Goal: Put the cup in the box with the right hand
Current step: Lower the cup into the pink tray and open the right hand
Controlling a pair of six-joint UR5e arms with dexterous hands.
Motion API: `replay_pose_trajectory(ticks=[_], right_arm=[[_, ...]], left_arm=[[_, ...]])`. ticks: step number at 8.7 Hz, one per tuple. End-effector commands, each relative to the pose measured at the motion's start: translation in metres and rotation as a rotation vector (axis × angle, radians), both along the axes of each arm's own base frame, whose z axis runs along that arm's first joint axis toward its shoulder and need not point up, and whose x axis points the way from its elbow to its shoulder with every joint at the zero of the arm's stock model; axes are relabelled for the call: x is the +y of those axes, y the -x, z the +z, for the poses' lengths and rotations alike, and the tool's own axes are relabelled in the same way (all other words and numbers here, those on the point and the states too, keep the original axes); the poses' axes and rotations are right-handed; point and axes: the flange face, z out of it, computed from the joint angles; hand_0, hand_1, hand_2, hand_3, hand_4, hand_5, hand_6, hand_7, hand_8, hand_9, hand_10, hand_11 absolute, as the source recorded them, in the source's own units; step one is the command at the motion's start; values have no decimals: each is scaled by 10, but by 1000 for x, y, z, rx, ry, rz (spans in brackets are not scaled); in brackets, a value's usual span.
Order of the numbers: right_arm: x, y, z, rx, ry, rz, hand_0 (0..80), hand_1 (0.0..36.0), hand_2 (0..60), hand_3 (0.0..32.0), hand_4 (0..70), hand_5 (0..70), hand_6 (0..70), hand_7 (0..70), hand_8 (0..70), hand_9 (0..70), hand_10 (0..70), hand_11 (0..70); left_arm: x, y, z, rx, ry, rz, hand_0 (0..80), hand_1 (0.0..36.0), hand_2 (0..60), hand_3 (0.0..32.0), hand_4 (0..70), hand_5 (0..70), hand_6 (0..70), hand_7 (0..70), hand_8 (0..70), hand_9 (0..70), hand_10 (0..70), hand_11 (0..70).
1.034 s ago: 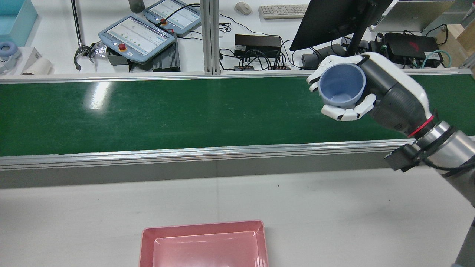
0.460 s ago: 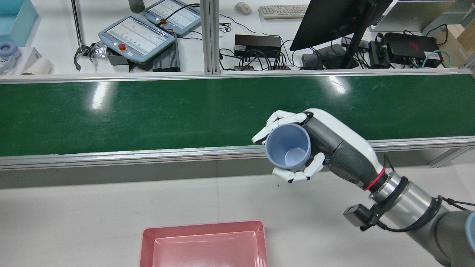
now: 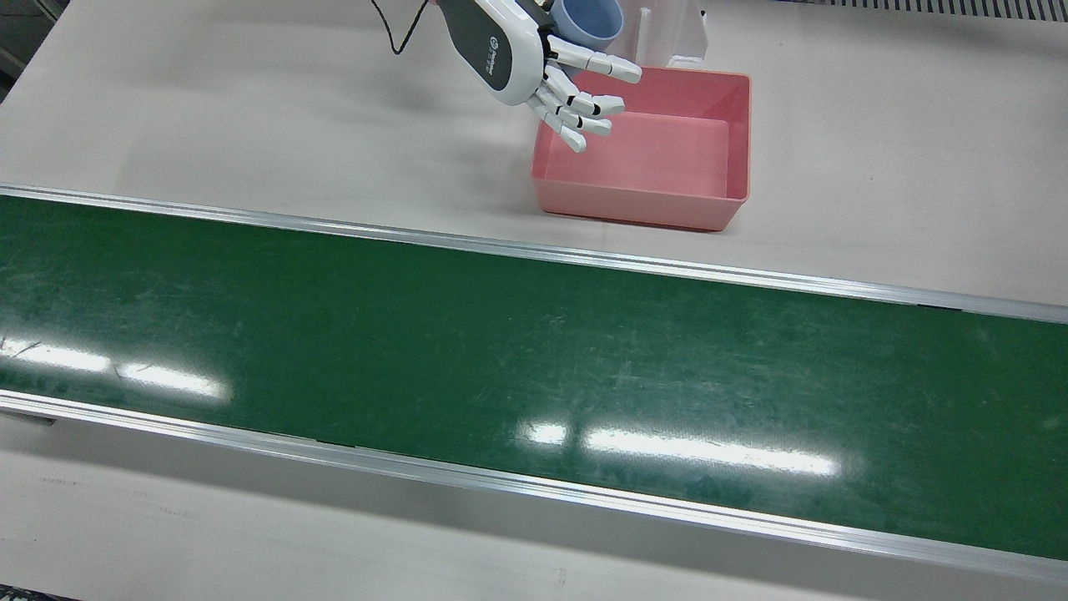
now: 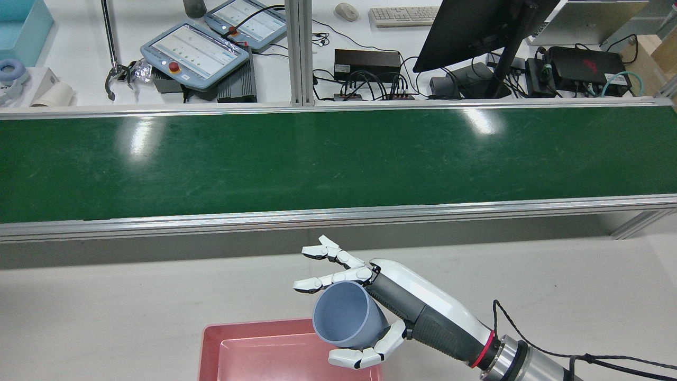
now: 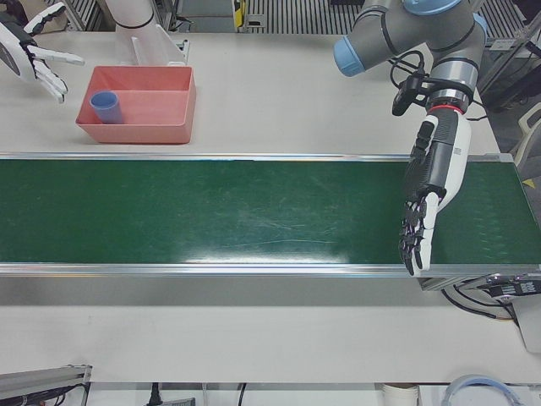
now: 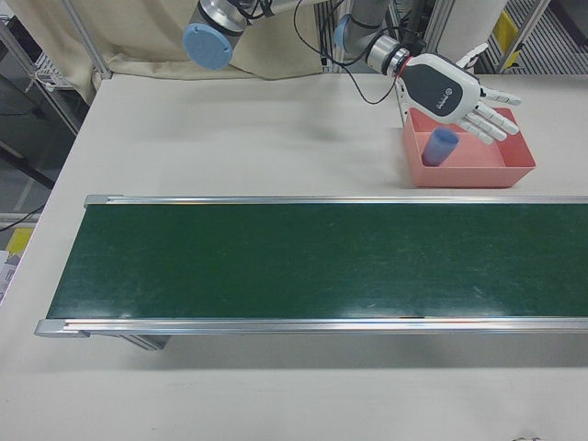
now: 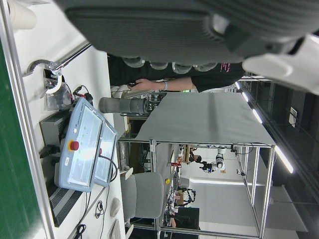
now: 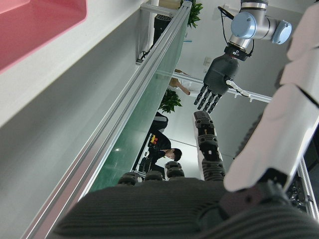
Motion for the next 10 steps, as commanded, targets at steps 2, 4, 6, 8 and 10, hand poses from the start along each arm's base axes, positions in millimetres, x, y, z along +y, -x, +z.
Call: replay_pose_trajectory(ticks=[2,4,6,8,10], right_arm=[[-68,-97,-8,-64,8,204,524,333,600,0,178,88,84,263,42,105,62,118],[-123,-173,21,-89,88,371,513,335,600,0,295,108,195,700,237,438,170,270],[-172,-233,87,-29,197,493,505,328,600,0,274,116,223,700,302,525,212,331],[-230,-295,175,48,337,553,509,296,600,0,208,119,211,700,310,526,224,348],[-235,-343,222,93,382,607,532,181,132,0,166,72,75,217,60,127,86,146]], left_arm=[[0,1,0,0,0,-1,0,0,0,0,0,0,0,0,0,0,0,0],[0,0,0,0,-1,1,0,0,0,0,0,0,0,0,0,0,0,0],[0,0,0,0,0,1,0,0,0,0,0,0,0,0,0,0,0,0],[0,0,0,0,-1,-1,0,0,0,0,0,0,0,0,0,0,0,0],[0,1,-1,0,-1,-2,0,0,0,0,0,0,0,0,0,0,0,0]])
